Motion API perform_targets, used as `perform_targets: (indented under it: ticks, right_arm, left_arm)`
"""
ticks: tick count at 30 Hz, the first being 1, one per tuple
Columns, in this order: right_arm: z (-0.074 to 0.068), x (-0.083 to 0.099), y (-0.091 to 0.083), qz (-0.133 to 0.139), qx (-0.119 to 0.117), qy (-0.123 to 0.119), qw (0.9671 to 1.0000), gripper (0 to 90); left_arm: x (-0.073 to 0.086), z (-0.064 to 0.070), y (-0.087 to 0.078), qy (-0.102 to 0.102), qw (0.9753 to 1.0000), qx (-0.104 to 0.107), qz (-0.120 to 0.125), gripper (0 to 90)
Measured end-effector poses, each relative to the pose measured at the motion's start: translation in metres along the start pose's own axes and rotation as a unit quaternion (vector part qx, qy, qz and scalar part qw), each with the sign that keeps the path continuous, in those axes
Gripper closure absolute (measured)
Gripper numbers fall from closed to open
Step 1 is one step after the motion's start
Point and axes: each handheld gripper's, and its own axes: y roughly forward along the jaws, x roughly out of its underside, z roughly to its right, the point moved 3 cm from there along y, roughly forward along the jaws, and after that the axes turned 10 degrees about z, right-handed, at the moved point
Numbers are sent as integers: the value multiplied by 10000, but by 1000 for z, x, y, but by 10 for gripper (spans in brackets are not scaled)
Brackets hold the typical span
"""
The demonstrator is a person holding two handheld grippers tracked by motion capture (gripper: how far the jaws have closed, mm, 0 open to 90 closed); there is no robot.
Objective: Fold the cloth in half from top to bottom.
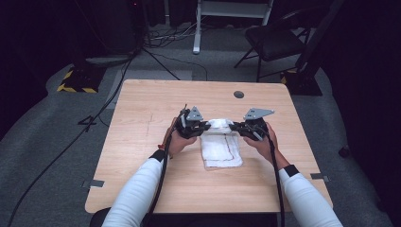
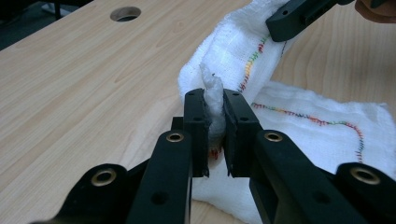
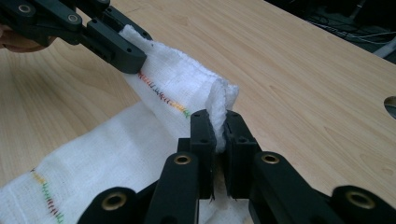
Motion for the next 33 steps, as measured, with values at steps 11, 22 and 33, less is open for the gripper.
perform_targets:
  ticks: [11, 22, 33]
  right_arm:
    - [-10, 3, -9, 17, -141, -61, 9999, 847]
    - [-19, 10, -15, -15, -280, -96, 9996, 847]
    - [-26, 17, -27, -53, -400, -144, 9991, 846]
  left_arm:
    - [-1, 12, -8, 203, 9997, 82, -64, 807]
    - [3, 24, -14, 427, 9985, 266, -194, 805]
    - [6, 37, -16, 591, 9969, 455, -260, 803]
